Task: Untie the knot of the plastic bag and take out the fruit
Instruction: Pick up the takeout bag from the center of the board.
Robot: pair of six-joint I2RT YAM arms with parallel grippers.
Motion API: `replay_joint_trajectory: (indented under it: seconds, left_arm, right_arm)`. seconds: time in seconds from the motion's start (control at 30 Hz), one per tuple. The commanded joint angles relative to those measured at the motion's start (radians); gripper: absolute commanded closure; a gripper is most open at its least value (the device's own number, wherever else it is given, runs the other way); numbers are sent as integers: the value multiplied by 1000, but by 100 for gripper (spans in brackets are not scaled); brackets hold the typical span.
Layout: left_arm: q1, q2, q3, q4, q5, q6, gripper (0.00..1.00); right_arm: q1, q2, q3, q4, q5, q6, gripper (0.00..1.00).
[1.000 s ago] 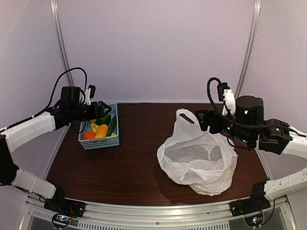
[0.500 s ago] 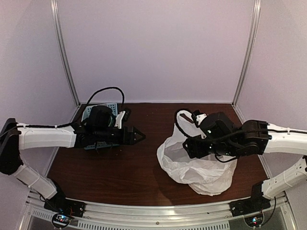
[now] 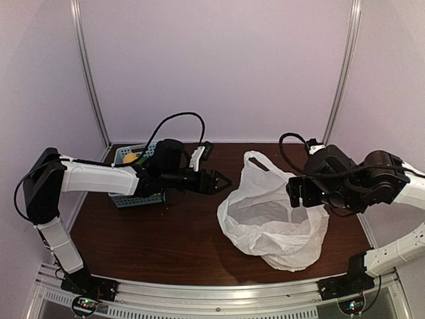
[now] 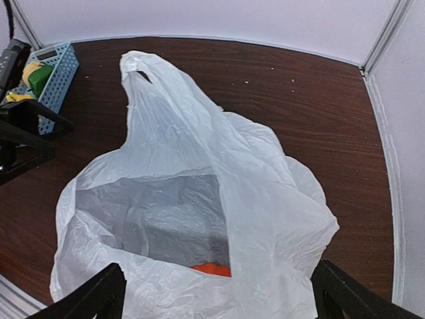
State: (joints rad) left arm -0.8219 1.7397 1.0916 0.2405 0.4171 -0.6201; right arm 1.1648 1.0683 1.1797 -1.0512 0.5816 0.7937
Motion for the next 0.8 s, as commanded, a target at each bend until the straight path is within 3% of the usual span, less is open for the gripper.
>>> replay_joint_trajectory:
  seconds: [0.0,0.07,0.2,0.4,0.67,0.77]
  left_arm:
    - [-3,2,19,45,13,25,12]
    - [-3,-8,4,37,1,30,12]
    - [-3,-51,-27,2,-31,50,12]
    - [-3,-105,-56,-53,-103,76,12]
    - [-3,-188,-122,-53,-158,61,12]
    - [-3,-244,-163,-55,-181,54,13]
  right_arm:
    - [-82,42,-10,-152,109,-21,1]
    - [-139,31,-75,-61,55,-86,3]
    - [-270,-2,-190,138,-62,-192,20]
    - [-359,19,-246,408,-219,-359,38]
    - [-419,202,-196,607,-409,-519,100]
    - [-419,254,-159,688,-499,-581,100]
